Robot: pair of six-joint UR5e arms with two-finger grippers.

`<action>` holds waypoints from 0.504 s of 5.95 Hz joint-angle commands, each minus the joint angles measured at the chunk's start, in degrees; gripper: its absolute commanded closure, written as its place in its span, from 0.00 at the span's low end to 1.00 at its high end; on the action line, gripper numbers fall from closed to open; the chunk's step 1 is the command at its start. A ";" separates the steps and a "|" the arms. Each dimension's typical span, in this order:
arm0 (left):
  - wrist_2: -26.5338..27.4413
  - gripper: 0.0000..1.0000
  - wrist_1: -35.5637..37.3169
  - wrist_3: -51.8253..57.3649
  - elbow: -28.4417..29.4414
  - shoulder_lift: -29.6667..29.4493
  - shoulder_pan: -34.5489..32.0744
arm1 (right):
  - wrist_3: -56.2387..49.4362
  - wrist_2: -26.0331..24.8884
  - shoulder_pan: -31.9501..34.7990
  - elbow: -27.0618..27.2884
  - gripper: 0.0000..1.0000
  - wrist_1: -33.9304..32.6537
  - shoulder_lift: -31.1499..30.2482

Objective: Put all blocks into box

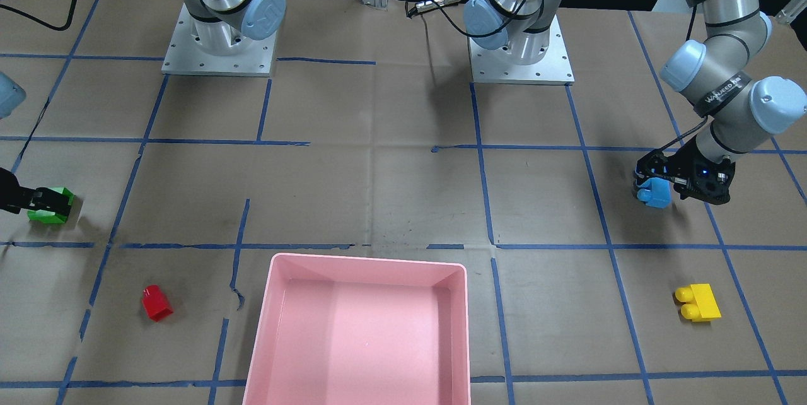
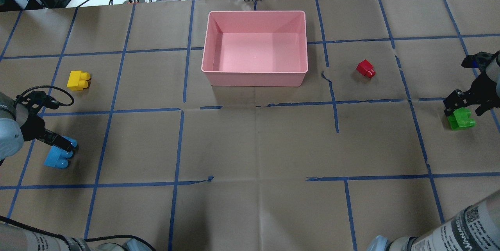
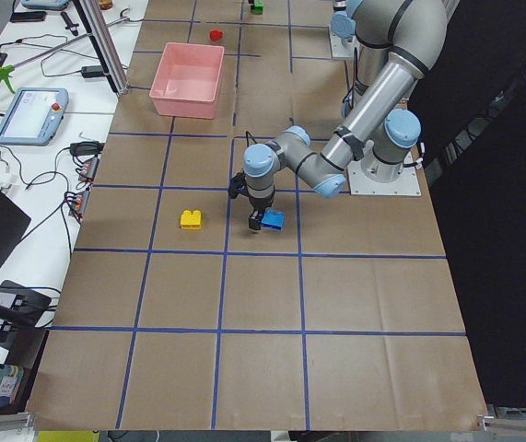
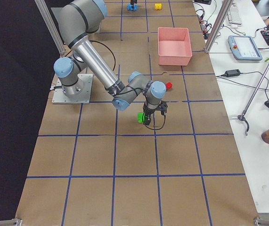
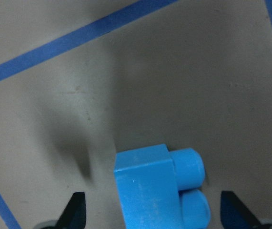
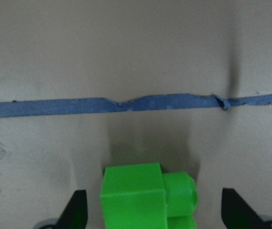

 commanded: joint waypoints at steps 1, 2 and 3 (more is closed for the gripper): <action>-0.91 0.02 -0.02 -6.03 -0.03 -0.41 0.10 | -0.67 -2.10 0.08 1.31 0.02 0.03 0.08; -1.44 0.02 -0.11 -6.40 -0.03 -0.68 0.01 | -0.67 -2.29 0.00 1.67 0.05 -0.23 0.08; -1.45 0.02 -0.37 -6.41 -0.12 -0.94 0.10 | -0.67 -2.29 0.00 1.58 0.17 -0.23 0.08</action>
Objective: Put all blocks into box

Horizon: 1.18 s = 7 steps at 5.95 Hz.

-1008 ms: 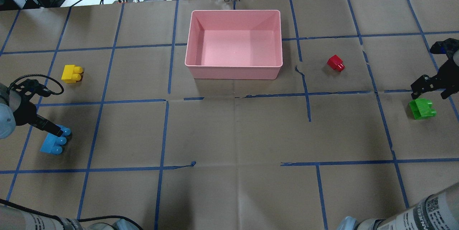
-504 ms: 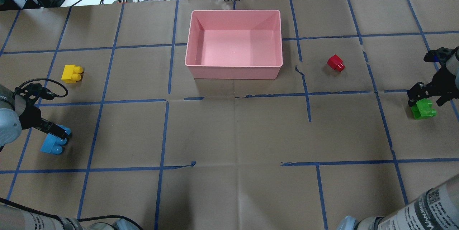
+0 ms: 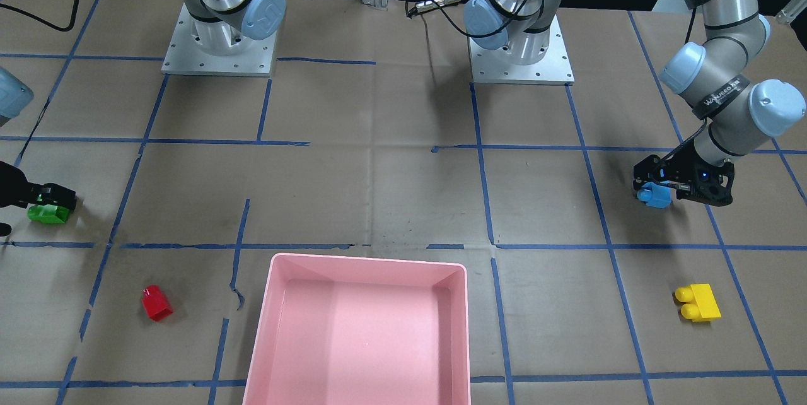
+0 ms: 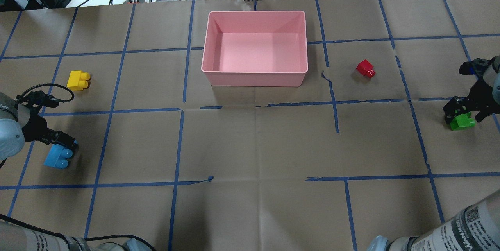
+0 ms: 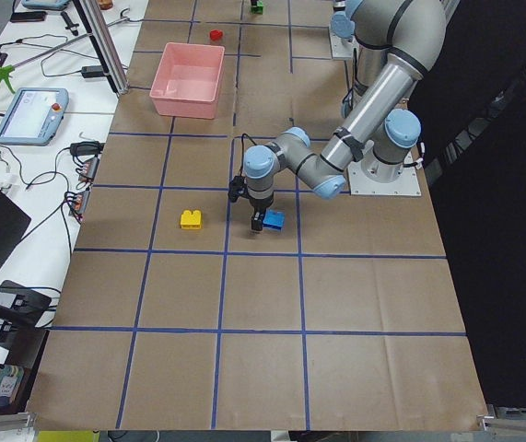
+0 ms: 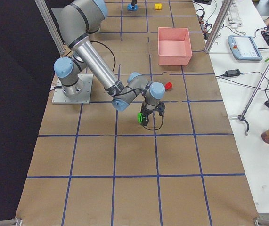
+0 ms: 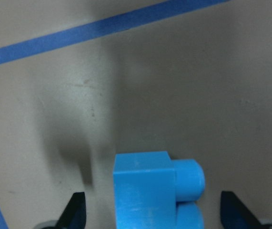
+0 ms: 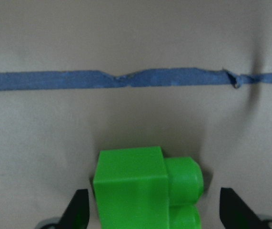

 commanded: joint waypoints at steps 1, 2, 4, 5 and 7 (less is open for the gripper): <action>-0.18 0.02 -0.21 -0.34 0.03 -0.26 0.04 | -0.02 -0.15 -0.02 0.10 0.29 -0.07 -0.09; -0.18 0.11 -0.21 -0.42 0.03 -0.34 0.04 | -0.02 -0.15 0.06 -0.16 0.42 0.02 -0.18; -0.18 0.44 -0.38 -1.65 0.03 -0.43 0.04 | -0.02 -0.15 0.06 -0.60 0.55 0.28 -0.45; -0.09 0.75 -0.38 -1.74 0.03 -0.35 0.04 | 0.07 0.03 0.06 -2.17 0.56 0.80 -0.97; 0.00 1.00 -0.38 -2.18 0.64 0.96 -0.39 | 1.73 0.73 1.55 -9.61 0.56 12.51 -6.48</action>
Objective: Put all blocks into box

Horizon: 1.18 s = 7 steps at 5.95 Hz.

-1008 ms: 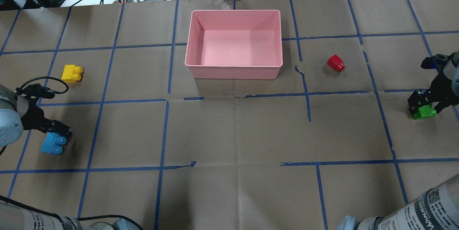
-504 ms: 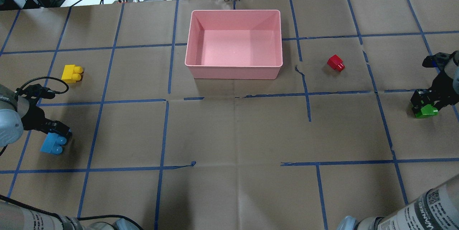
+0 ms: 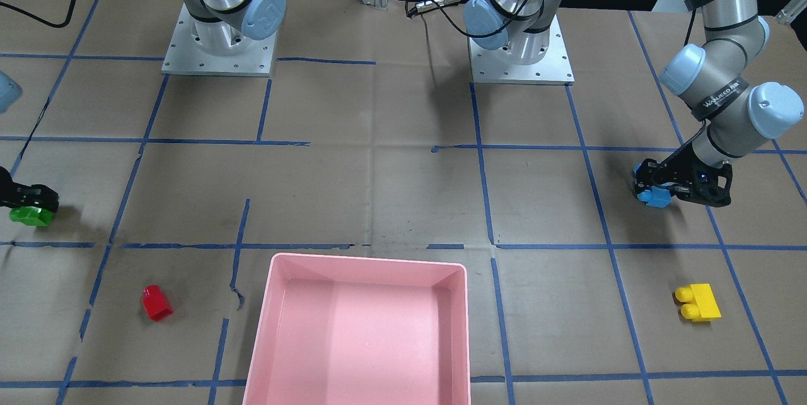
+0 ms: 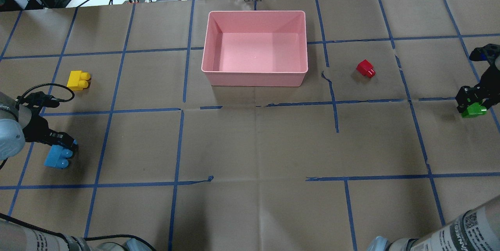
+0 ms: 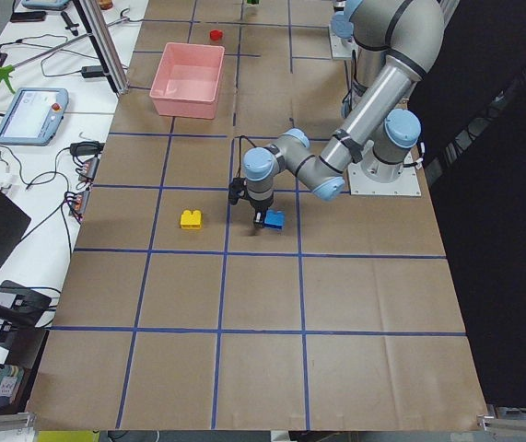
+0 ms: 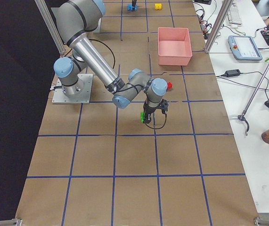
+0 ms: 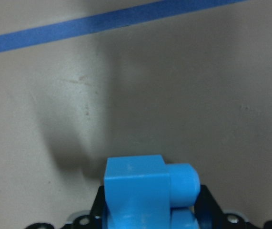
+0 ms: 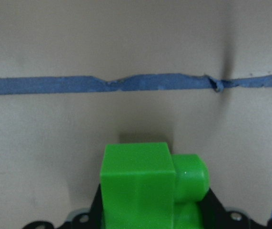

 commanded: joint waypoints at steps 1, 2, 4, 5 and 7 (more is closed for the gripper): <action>-1.15 1.00 0.00 -1.63 0.85 3.21 -1.44 | 3.73 0.50 3.62 -8.90 0.56 13.42 -3.70; -4.91 1.00 -0.61 -5.21 1.64 6.63 -6.41 | 8.98 0.50 7.30 -13.91 0.56 20.89 -4.41; -5.12 1.00 -1.06 -16.87 7.23 7.64 -21.85 | 18.73 2.95 13.90 -19.57 0.55 28.67 -5.12; -5.29 1.00 -4.71 -25.38 13.36 6.85 -29.67 | 21.48 2.88 17.84 -20.89 0.55 28.79 -5.12; -5.30 1.00 -9.14 -38.51 27.33 -1.46 -44.88 | 28.51 2.96 24.18 -22.05 0.55 28.79 -5.12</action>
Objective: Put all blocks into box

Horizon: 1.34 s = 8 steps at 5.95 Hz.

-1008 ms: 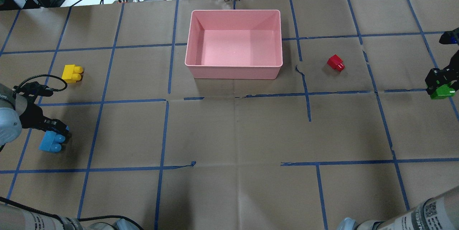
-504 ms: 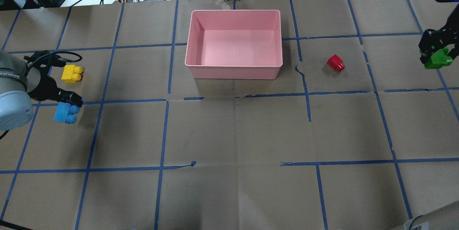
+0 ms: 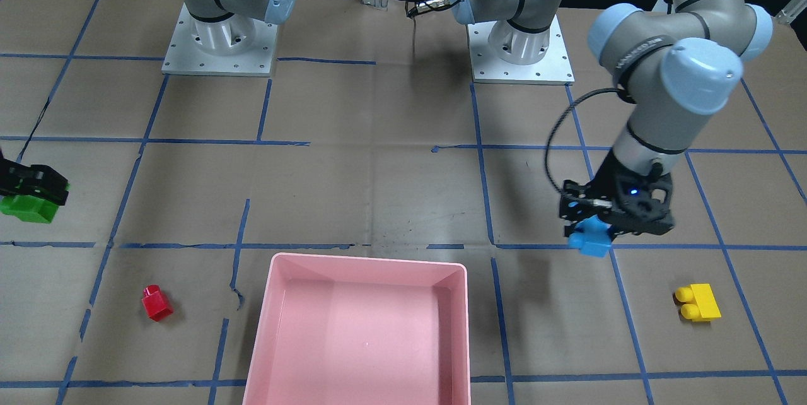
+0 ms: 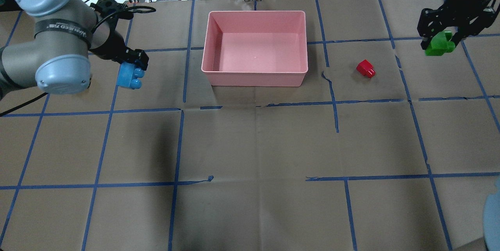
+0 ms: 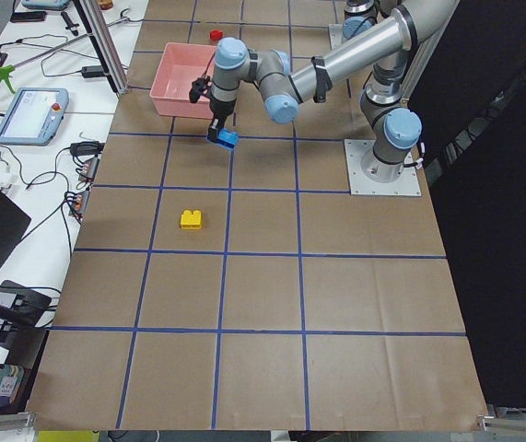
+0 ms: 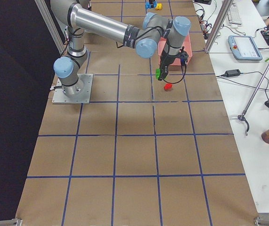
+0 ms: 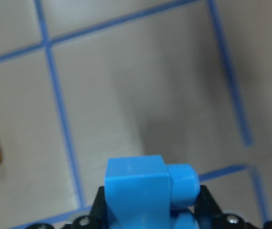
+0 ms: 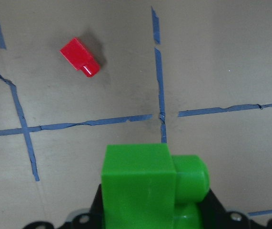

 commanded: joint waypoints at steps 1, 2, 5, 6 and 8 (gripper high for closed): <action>0.32 1.00 -1.21 -7.26 13.23 -9.93 -13.97 | 4.26 0.05 4.90 -0.49 0.55 0.08 -0.01; 0.24 1.00 -1.12 -10.66 19.39 -13.91 -16.91 | 4.27 0.31 5.01 -0.41 0.55 0.08 0.08; 0.50 0.96 0.36 -14.21 26.83 -21.75 -20.19 | 4.27 4.53 5.01 -0.40 0.56 0.08 0.08; 0.42 0.89 0.81 -13.52 28.05 -22.12 -20.19 | 4.27 4.44 5.01 -0.23 0.56 0.08 0.00; 0.41 0.04 0.90 -13.33 28.25 -23.26 -20.19 | 4.35 4.62 5.01 -0.32 0.56 -0.61 0.43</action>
